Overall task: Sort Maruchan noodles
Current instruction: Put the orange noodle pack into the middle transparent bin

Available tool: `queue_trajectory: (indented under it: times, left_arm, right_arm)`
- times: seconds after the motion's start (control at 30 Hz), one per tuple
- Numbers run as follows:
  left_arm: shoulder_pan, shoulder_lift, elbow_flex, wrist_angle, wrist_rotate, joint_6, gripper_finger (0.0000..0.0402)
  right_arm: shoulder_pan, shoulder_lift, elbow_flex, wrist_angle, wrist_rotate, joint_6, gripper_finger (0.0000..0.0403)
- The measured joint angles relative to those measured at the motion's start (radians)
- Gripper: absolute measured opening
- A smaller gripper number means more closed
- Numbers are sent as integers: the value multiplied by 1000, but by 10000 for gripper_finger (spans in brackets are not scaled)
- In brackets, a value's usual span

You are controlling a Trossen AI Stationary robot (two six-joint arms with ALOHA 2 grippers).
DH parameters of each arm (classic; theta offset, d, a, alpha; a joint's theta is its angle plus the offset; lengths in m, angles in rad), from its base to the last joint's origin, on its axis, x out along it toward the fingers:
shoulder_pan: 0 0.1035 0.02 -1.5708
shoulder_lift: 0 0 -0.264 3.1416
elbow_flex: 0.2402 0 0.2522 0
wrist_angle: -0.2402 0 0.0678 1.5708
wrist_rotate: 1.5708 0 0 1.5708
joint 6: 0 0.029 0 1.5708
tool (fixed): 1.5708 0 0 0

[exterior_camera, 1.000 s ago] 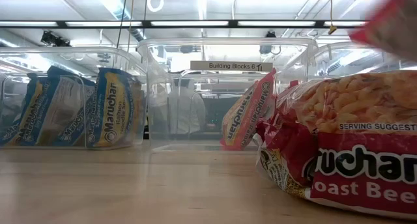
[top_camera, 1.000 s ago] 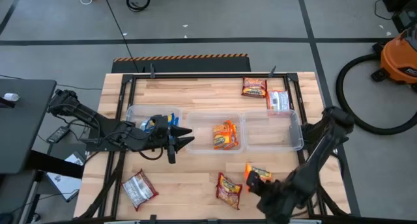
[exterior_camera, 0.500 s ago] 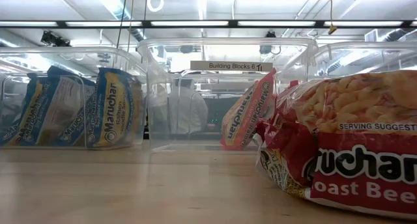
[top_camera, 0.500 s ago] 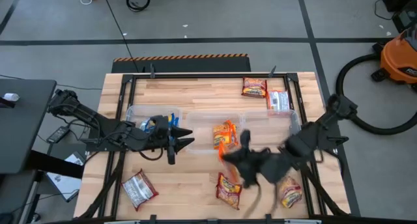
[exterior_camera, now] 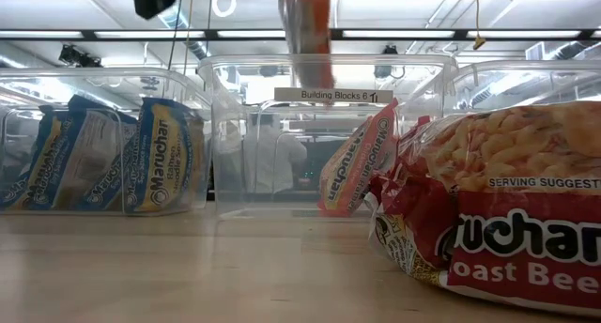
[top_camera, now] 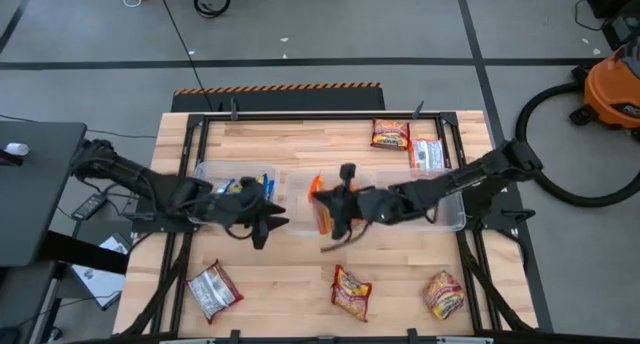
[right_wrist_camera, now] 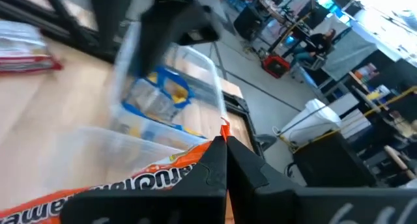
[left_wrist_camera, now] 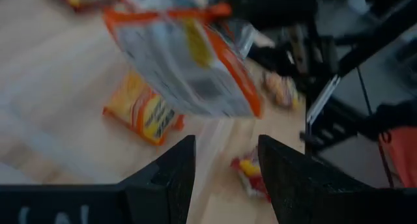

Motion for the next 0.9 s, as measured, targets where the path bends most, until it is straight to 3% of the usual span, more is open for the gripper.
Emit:
queue_trajectory:
  times: [0.13, 0.3, 0.47, 0.7, 0.9]
  left_arm:
    - [97, 25, 0, 4, 150, 61, 172]
    - [235, 85, 0, 0, 305, 160, 172]
    - [322, 150, -1, 24, 371, 317, 172]
    - [372, 220, -1, 53, 532, 399, 172]
    - [374, 285, 0, 88, 533, 449, 172]
  right_arm:
    - [-74, 0, -76, 119, -74, -7, 3]
    - [-133, 11, -88, 141, -116, -5, 3]
    - [-149, 11, -87, 142, -141, 42, 3]
    - [-107, 15, -87, 138, -179, -4, 3]
    - [-86, 15, -87, 124, -168, -106, 4]
